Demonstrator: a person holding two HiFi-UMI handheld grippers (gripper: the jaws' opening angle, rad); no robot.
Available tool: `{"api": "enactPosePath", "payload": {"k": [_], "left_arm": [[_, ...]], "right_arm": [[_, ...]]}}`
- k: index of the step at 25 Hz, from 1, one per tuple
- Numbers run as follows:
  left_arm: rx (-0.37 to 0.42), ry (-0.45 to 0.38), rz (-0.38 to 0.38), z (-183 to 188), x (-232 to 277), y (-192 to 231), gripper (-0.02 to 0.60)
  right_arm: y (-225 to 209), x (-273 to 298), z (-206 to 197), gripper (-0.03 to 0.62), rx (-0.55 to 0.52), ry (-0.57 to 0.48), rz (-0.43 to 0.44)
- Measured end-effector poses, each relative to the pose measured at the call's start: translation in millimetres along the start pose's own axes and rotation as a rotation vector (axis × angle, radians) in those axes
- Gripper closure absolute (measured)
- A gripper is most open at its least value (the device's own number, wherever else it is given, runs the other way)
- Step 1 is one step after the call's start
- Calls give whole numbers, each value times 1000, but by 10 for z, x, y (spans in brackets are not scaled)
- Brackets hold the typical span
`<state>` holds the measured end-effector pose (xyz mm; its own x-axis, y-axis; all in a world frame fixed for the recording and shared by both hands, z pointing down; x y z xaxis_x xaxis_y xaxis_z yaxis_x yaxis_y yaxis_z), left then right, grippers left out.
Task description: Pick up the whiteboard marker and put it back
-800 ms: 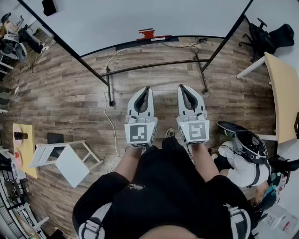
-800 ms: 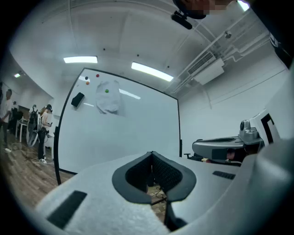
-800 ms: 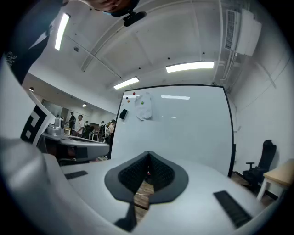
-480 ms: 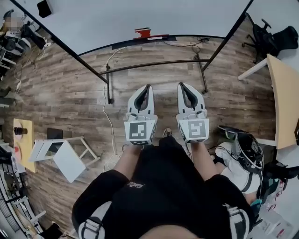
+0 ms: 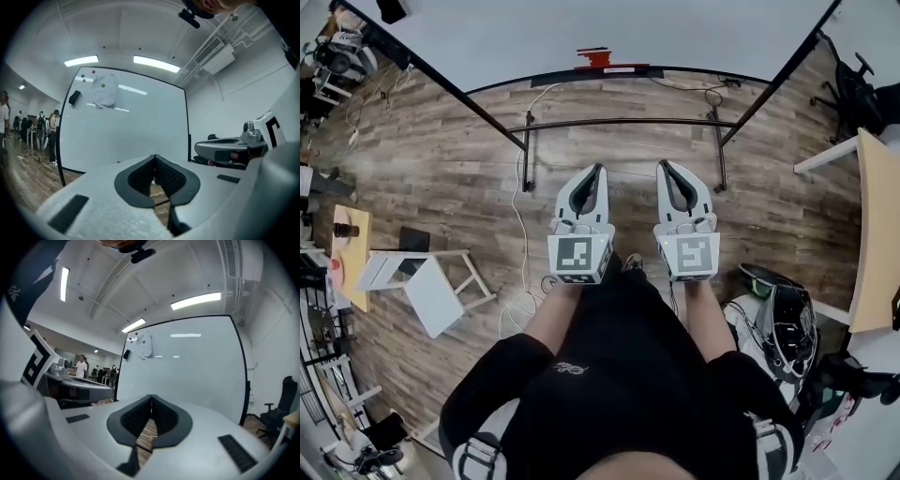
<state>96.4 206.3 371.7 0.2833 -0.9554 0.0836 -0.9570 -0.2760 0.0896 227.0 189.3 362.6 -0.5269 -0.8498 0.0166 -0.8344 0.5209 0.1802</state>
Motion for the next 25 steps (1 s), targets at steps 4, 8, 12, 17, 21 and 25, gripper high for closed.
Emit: {"api": "enactPosePath", "payload": {"k": [4,8,12,17,21,25], "left_arm": [[22,13,15,-8,132,68,575],[17,27,21,-50,319,162,575],[1,46,13,-141,614,240,575],[-23,80,24,-262,1043,505,575],[-79,112,24,-305,1393,863,575],[-91,125,36,-300,1741,1287,575]], "right_arm": [[-32,163,-78,591,6,2,22],[-74,349,-113,592,-15,-18,44],[-194,560,-225,592,-36,15,58],[-390,1057,-441,591,-65,78,73],[-364,1645,-511,592,-88,119,120],[-333,2221,-541,591,-98,171,143]]}}
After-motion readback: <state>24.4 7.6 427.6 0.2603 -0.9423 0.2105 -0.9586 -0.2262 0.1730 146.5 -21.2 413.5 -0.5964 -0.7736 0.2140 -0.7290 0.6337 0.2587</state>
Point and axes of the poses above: the fingertips, and each gripper's own axes: x forward along the fingers, y to its left, z out of its top, the point moved 3 cm from there along -x, backward along the fingers, and after that the axes turned 5 degrees about -x, right-handed, at the moved point
